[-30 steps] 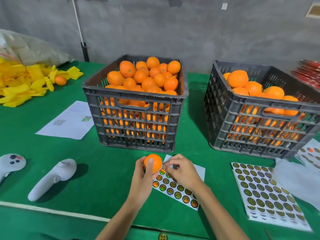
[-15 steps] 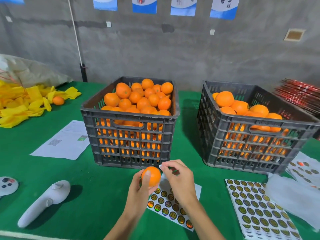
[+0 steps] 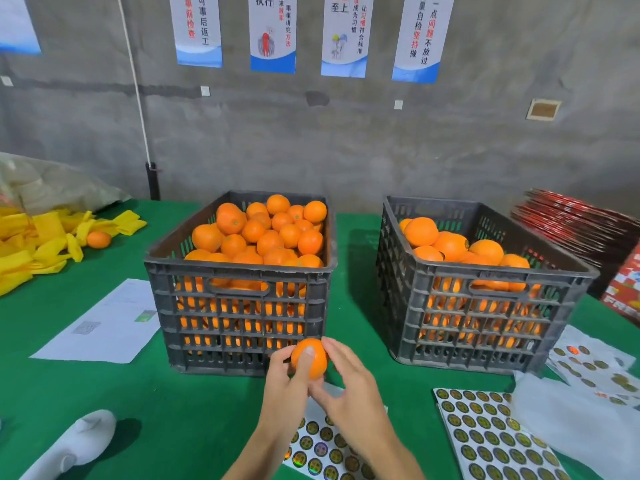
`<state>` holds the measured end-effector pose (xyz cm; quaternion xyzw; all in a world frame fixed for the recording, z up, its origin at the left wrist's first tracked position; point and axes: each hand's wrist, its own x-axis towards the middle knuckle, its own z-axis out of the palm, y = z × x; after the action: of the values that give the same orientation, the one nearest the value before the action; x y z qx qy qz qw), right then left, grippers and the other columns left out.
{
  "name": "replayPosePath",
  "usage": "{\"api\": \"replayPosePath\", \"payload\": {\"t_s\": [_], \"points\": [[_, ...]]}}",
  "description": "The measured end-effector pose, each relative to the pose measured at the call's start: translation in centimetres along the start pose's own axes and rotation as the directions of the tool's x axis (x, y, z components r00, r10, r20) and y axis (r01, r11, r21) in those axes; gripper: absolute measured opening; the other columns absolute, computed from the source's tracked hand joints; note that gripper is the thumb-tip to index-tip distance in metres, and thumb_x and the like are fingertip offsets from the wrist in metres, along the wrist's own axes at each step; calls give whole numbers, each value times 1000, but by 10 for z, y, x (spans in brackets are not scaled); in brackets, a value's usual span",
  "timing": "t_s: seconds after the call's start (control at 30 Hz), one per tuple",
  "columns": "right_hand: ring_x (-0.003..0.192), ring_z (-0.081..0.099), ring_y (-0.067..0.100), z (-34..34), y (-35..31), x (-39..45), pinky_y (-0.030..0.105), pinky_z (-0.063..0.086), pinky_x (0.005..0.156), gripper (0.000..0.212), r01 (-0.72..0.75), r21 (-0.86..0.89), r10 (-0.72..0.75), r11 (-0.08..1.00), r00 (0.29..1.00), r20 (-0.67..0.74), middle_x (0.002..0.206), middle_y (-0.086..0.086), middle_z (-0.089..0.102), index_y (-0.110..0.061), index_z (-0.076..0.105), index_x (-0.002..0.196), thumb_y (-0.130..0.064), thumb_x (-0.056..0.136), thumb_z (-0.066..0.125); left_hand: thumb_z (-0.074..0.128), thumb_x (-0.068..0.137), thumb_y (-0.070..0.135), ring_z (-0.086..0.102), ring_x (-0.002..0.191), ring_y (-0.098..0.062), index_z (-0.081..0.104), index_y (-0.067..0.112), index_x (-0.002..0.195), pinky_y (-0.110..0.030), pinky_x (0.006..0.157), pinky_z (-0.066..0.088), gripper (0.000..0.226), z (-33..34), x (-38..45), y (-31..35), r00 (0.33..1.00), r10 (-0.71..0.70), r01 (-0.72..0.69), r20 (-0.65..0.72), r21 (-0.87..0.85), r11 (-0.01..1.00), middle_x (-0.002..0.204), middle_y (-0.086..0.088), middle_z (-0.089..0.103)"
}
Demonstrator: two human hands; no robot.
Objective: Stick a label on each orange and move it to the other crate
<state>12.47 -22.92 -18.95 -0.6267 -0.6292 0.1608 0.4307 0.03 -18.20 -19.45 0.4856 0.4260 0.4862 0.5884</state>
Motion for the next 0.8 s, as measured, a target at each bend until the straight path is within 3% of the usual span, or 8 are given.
{"api": "replayPosePath", "payload": {"t_s": [0.07,0.13,0.23,0.3,0.47,0.6,0.7,0.8], "points": [[137,25,-21,-4,1,0,7,24,114,72,14,-74,-20,997,996,-83,148,-42,25,-44,31,153,-44,93,70,68,91,47,72,103,-23,55,20,118,-44,92,61,40,15,1,9,999,5,-5,32,3,1000,116,-11,67],[138,27,-17,-18,2,6,11,28,116,73,5,-107,-23,994,985,-168,148,-41,23,-45,30,153,-42,92,71,71,83,52,73,102,-22,55,22,117,-44,92,61,48,32,6,22,998,31,-31,63,1,1000,115,-9,68],[135,43,-7,-55,-2,25,14,37,112,74,7,-154,-51,988,958,-282,152,-29,34,-35,37,155,-53,90,68,69,89,52,72,106,-18,58,28,124,-43,96,59,44,57,21,52,984,66,-73,166,36,997,120,-2,69],[125,53,-3,-86,-8,43,16,43,104,78,4,-189,-77,982,921,-381,153,-17,46,-28,39,156,-61,89,61,61,99,44,72,105,-11,58,26,131,-34,90,61,37,74,33,76,958,105,-117,268,31,993,123,2,69],[106,68,29,-168,-10,97,45,57,79,73,-58,-364,-154,930,835,-528,135,11,65,-15,31,159,-45,99,61,59,103,37,68,109,-5,56,27,131,-31,93,59,30,112,69,135,879,314,-386,358,150,910,132,8,63],[127,56,39,-226,8,132,49,52,90,68,-190,-425,-86,885,831,-550,154,12,47,-14,24,160,-39,104,53,58,102,42,59,110,9,57,27,137,-17,92,49,37,122,100,158,828,418,-549,374,390,739,132,18,60],[142,43,37,-257,28,148,47,46,102,65,-251,-495,-52,832,853,-520,168,9,23,-9,23,160,-27,105,52,58,102,42,59,114,3,56,30,136,-26,100,51,37,123,115,160,826,418,-559,378,445,700,135,16,59],[138,47,35,-269,37,150,45,48,97,58,-322,-482,25,815,850,-526,170,5,18,-10,28,159,-27,107,49,58,102,42,59,114,1,55,32,136,-28,101,51,36,120,119,152,827,419,-560,374,490,668,136,16,58]]}}
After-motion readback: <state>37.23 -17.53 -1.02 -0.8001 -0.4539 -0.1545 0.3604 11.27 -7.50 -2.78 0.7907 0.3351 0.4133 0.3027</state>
